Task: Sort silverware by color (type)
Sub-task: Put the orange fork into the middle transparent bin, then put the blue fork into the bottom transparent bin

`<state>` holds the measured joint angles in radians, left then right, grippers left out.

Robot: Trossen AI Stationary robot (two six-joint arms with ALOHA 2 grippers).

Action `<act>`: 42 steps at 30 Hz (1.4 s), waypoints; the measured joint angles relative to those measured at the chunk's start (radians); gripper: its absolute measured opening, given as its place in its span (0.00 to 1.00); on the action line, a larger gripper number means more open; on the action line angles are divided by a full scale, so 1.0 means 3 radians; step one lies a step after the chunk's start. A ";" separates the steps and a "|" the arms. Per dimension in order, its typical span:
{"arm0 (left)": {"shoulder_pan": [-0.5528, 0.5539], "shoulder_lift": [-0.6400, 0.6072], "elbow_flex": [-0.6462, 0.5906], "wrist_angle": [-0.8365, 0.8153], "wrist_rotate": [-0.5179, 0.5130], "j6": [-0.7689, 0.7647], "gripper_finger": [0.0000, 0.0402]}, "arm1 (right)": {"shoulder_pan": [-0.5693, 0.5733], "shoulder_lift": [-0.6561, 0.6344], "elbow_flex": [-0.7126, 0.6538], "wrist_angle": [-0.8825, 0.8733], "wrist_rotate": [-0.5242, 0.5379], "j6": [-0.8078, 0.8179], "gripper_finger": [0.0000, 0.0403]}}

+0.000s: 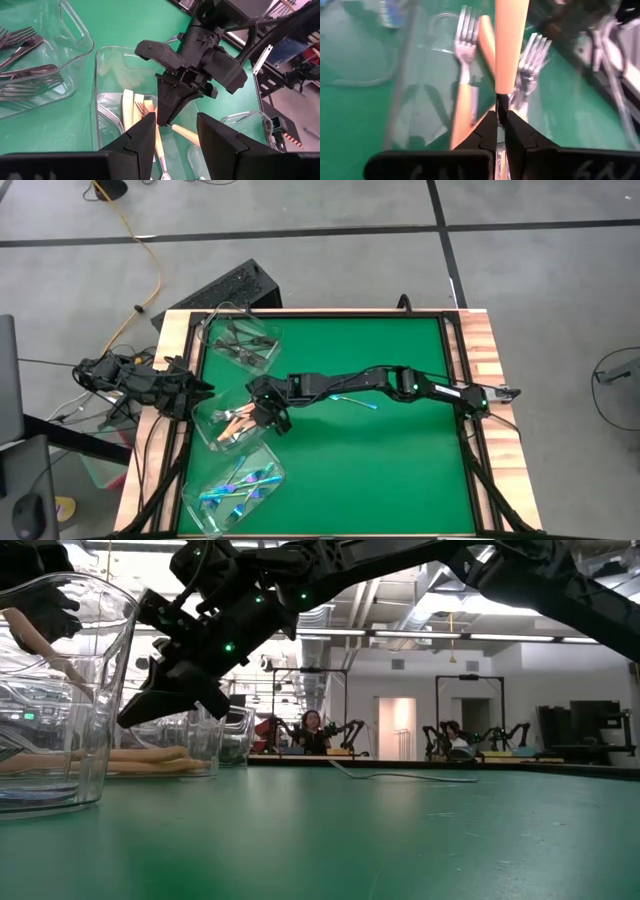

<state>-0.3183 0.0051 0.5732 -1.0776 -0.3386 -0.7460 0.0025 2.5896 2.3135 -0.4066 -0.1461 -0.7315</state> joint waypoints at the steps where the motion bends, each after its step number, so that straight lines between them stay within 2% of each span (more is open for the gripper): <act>1: 0.0000 0.0000 0.0000 0.0000 0.0000 0.0000 0.32 | 0.0001 0.0000 0.0000 0.0040 0.0049 0.0001 0.09; 5: 0.0001 0.0000 0.0000 -0.0001 -0.0003 -0.0001 0.32 | 0.0013 0.0000 0.0000 0.0181 0.0196 -0.0001 0.15; 16: 0.0001 0.0000 0.0000 0.0000 -0.0004 -0.0001 0.32 | 0.0005 0.0000 0.0000 0.0190 0.0196 0.0011 0.24; 24: 0.0001 0.0000 0.0000 0.0000 -0.0003 0.0000 0.32 | -0.0034 -0.0002 0.0000 0.0308 0.0196 0.0455 0.32; 32: 0.0000 0.0000 0.0000 0.0000 -0.0003 -0.0001 0.32 | -0.0108 -0.0181 0.0153 0.0238 0.0265 0.0721 0.34; 42: 0.0001 0.0000 0.0000 -0.0001 -0.0004 -0.0004 0.32 | -0.0193 -0.0681 0.0138 0.0065 0.0356 0.0825 0.34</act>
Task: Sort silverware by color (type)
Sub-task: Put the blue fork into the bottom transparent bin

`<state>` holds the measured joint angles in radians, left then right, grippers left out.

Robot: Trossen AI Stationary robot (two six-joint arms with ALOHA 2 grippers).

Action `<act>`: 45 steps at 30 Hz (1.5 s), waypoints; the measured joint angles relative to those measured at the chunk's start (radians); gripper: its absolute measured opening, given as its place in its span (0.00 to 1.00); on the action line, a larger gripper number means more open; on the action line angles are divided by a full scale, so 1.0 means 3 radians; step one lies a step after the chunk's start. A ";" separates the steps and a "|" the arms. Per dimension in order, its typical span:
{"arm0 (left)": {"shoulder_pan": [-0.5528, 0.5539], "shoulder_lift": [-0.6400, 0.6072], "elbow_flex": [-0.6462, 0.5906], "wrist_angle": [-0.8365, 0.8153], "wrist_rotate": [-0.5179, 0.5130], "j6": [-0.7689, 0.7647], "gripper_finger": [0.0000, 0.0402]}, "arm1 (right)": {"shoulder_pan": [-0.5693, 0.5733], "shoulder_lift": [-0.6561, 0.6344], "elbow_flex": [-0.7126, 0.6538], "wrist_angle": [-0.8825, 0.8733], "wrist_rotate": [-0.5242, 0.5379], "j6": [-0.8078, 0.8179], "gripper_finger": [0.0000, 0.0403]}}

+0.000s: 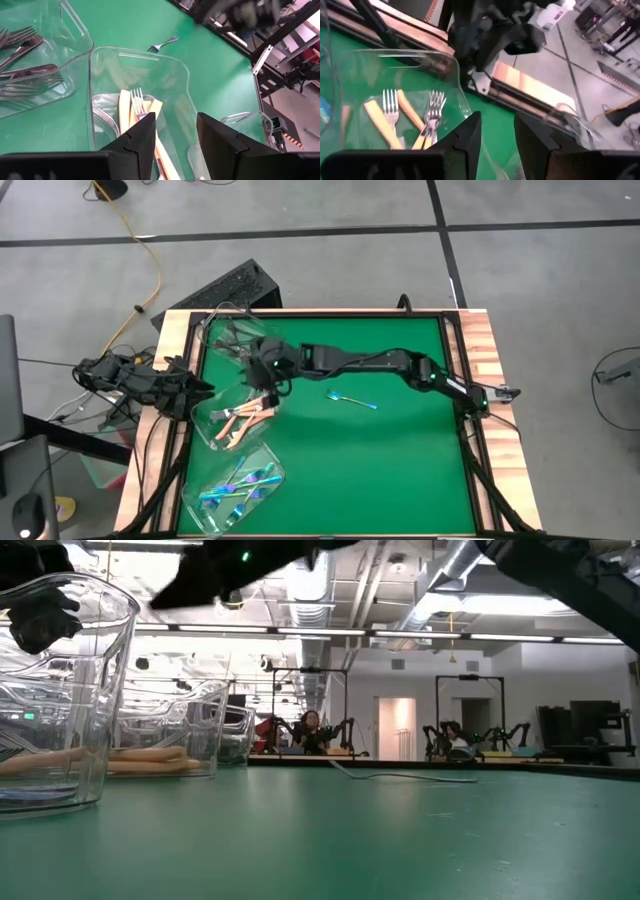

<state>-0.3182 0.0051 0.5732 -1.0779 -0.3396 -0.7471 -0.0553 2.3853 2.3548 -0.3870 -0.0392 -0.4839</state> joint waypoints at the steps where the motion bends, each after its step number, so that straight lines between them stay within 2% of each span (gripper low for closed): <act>1: 0.0000 -0.0001 0.0000 0.0001 0.0000 0.0000 0.32 | -0.0010 -0.0081 -0.0005 -0.0068 0.0000 0.0034 0.34; 11: 0.0001 -0.0001 0.0000 0.0001 -0.0012 -0.0026 0.32 | -0.0162 -0.0881 -0.0003 -0.0424 0.0003 0.0325 0.34; 20: 0.0000 -0.0001 0.0000 0.0001 -0.0052 -0.0083 0.32 | -0.0323 -0.1657 -0.0003 -0.1438 0.0024 0.0560 0.34; 29: 0.0000 -0.0001 0.0000 -0.0001 -0.0059 -0.0123 0.32 | -0.0348 -0.2237 -0.0003 -0.2439 0.0458 0.0622 0.34; 42: 0.0001 -0.0001 0.0000 -0.0008 -0.0145 -0.0207 0.32 | -0.0360 -0.2764 -0.0006 -0.3926 0.0840 0.1570 0.34; 45: 0.0000 -0.0001 0.0000 -0.0008 -0.0153 -0.0206 0.32 | -0.0318 -0.2959 -0.0139 -0.3930 0.0871 0.1800 0.34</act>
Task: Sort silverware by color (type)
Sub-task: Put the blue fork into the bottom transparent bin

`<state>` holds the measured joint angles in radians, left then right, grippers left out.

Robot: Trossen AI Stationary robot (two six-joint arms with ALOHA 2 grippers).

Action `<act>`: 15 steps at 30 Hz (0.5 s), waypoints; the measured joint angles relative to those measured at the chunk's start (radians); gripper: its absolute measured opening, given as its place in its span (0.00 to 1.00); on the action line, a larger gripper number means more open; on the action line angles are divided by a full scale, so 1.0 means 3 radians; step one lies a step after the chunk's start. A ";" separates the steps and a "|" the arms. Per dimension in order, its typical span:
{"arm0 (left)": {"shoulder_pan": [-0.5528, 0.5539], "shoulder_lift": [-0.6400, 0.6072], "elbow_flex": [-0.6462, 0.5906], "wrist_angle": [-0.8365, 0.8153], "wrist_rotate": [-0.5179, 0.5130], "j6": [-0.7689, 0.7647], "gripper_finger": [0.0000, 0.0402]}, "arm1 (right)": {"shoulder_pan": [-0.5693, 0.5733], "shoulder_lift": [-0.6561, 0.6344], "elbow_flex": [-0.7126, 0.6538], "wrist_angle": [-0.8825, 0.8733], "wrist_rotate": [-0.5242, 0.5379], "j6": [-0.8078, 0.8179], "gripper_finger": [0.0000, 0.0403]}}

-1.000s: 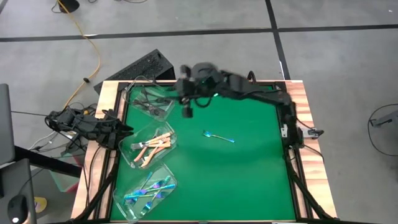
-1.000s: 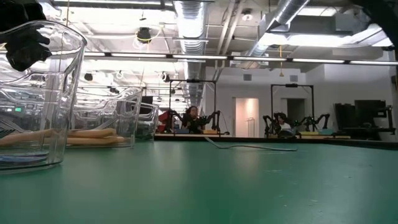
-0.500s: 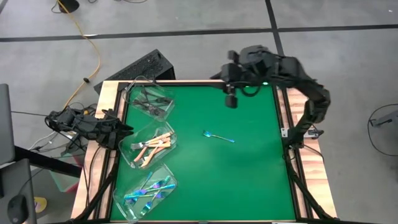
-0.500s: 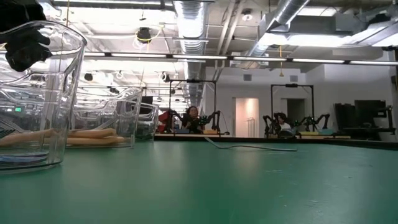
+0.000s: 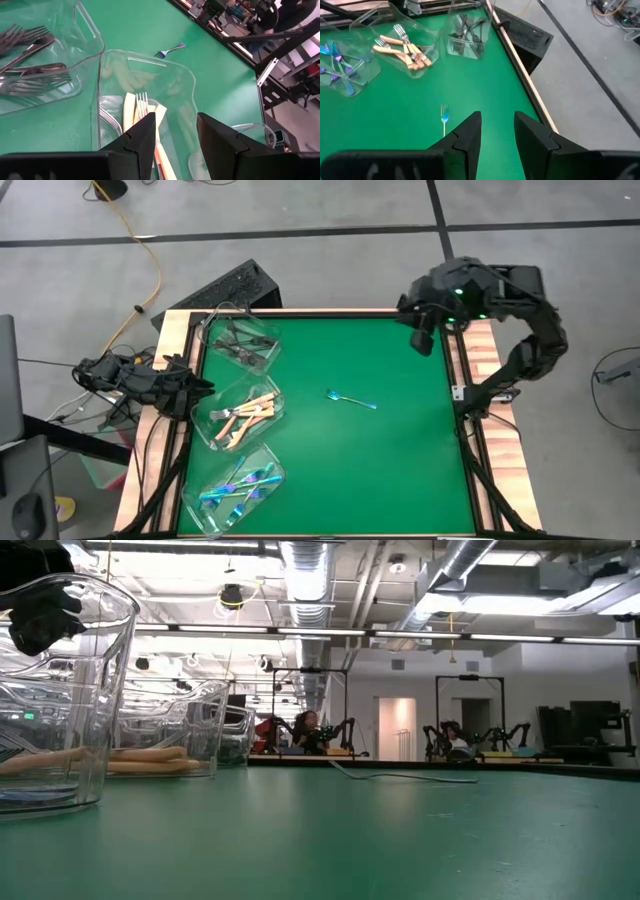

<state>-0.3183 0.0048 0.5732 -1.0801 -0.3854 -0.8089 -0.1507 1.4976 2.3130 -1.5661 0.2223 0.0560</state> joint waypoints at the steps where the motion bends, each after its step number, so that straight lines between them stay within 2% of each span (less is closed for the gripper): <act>1: 0.0000 0.0000 0.0000 0.0000 -0.0010 0.0000 0.32 | 0.0028 -0.0083 -0.0072 -0.0006 0.0048 0.0056 0.34; 4: 0.0000 0.0000 0.0000 -0.0001 -0.0021 0.0000 0.32 | 0.0176 -0.0385 -0.0400 -0.0007 0.0422 0.0340 0.34; 8: 0.0001 0.0000 0.0000 -0.0001 -0.0053 0.0000 0.32 | 0.0389 -0.0810 -0.1065 0.0063 0.0806 0.0840 0.34; 15: 0.0001 0.0000 0.0000 -0.0001 -0.0065 0.0000 0.32 | 0.0704 -0.1334 -0.2354 0.0247 0.0859 0.1727 0.34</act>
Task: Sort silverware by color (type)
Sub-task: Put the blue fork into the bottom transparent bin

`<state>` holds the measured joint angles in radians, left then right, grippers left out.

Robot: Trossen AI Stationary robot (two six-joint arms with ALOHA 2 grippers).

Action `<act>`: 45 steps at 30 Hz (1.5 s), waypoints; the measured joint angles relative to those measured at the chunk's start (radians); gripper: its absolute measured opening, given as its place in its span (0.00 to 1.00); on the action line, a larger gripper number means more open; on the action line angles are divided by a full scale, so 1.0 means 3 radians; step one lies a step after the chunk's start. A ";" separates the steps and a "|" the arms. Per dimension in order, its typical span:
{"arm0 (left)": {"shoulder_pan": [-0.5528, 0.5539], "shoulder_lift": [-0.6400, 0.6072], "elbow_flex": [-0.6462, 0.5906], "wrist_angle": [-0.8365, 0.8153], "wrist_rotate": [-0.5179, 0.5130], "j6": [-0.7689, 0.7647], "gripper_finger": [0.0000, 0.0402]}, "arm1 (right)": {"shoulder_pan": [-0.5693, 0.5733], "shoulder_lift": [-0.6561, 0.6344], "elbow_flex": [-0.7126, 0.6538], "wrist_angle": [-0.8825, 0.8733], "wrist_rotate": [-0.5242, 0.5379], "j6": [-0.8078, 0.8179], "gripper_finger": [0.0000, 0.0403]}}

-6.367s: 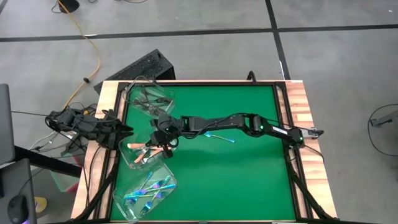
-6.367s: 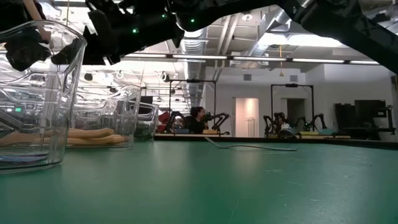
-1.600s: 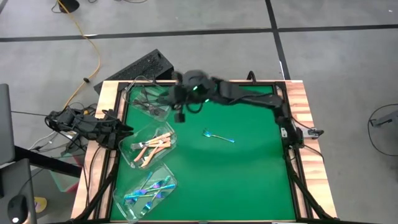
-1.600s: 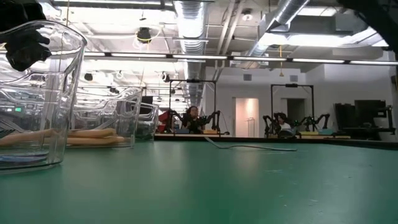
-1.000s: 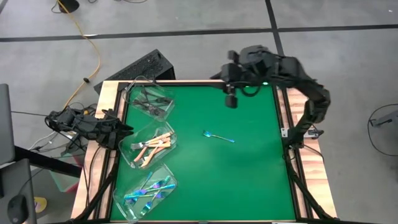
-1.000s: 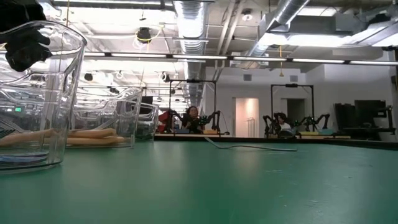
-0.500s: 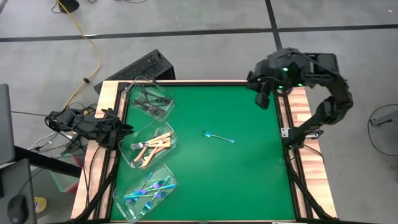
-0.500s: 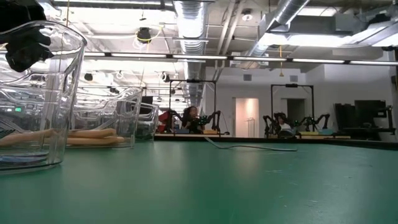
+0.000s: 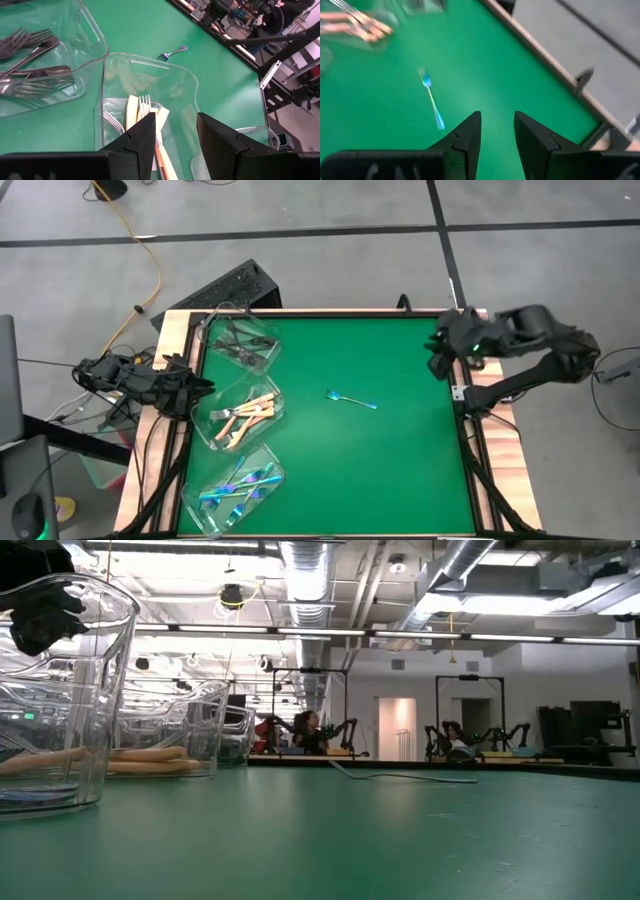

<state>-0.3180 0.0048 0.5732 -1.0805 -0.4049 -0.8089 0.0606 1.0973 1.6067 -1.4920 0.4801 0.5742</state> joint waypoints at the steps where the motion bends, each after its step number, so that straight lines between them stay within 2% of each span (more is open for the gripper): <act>1: -0.0001 0.0000 0.0000 0.0000 0.0000 0.0000 0.32 | 0.0039 -0.0048 -0.0181 0.0035 0.0001 0.0105 0.34; 9: 0.0000 0.0000 0.0000 0.0000 -0.0004 0.0000 0.32 | 0.0240 -0.0163 -0.1427 0.0846 -0.0017 0.0593 0.34; 17: 0.0000 0.0000 0.0000 0.0001 -0.0008 0.0000 0.32 | 0.0248 0.0166 -0.2058 0.1807 -0.0026 0.0594 0.34; 25: -0.0001 0.0000 0.0000 0.0000 -0.0009 0.0000 0.32 | 0.0173 0.0746 -0.2133 0.2262 -0.0101 0.0497 0.34; 32: 0.0000 0.0000 0.0000 0.0001 -0.0010 0.0009 0.32 | 0.0040 0.1206 -0.2134 0.2931 -0.0750 0.0099 0.34; 35: -0.0001 0.0001 0.0000 0.0000 -0.0010 0.0006 0.32 | -0.0022 0.1352 -0.2133 0.3063 -0.0824 0.0091 0.35; 43: 0.0000 0.0001 0.0000 0.0001 -0.0010 0.0009 0.32 | -0.0131 0.1639 -0.2131 0.3196 -0.0828 0.0053 0.46; 45: 0.0000 0.0001 0.0000 0.0001 -0.0010 0.0006 0.32 | -0.0166 0.1739 -0.2131 0.3217 -0.0922 -0.0013 0.51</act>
<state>-0.3180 0.0051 0.5732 -1.0802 -0.4080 -0.8070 0.0107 1.6191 0.9672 -0.5269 0.2035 0.5703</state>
